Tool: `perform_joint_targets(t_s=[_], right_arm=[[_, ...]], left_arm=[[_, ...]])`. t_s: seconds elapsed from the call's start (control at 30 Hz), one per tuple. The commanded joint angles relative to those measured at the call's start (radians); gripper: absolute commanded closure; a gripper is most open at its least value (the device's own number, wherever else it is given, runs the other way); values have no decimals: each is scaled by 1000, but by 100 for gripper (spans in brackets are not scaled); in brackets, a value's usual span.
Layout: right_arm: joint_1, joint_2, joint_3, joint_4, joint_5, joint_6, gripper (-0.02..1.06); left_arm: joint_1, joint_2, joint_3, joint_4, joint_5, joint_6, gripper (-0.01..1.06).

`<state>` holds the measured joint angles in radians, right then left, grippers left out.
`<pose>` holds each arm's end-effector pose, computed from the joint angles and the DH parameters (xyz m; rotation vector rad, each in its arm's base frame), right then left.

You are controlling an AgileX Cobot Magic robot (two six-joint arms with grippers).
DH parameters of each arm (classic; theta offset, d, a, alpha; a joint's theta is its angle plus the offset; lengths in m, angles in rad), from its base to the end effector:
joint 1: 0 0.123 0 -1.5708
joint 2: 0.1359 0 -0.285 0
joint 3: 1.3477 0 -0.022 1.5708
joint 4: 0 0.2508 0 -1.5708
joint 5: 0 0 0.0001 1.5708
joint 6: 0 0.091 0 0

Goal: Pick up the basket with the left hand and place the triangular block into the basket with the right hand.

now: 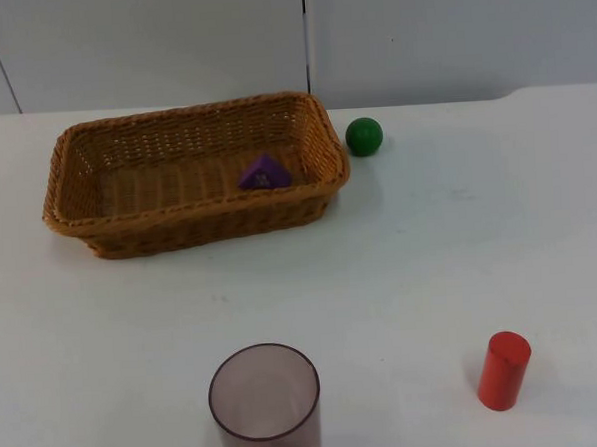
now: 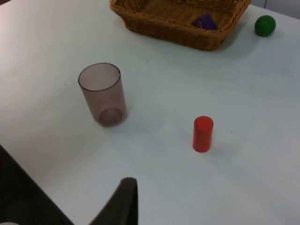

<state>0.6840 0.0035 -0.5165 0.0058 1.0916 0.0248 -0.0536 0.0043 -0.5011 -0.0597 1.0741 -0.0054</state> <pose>-0.0061 -0.0044 0.2794 -0.6775 1.9793 0.4415 -0.0052 -0.0045 0.2767 0.0528 2.0605 -0.1081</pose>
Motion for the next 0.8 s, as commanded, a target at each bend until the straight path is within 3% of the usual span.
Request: perform_joint_targets(t_s=[0.0,0.13,0.23,0.3,0.4,0.77], right_arm=[[-3,-4,3,2,-14,-11,-1],[-39,-4,3,4,-14,-11,-1],[-152,-4,3,4,-14,-6,-1],[-171,-4,3,4,-14,-6,-1],[-297,-4,3,4,-14,-6,-1],[-539,-4,1,4,-16,-6,-1]], left_arm=[[-5,-4,6,-11,-3,-8,10],[-5,-4,6,-7,-3,-8,10],[-5,-4,6,-7,-3,-8,10],[-5,-4,6,-7,-3,-8,10],[-5,-4,6,-7,-3,-8,10],[-5,-4,6,-7,-3,-8,10]])
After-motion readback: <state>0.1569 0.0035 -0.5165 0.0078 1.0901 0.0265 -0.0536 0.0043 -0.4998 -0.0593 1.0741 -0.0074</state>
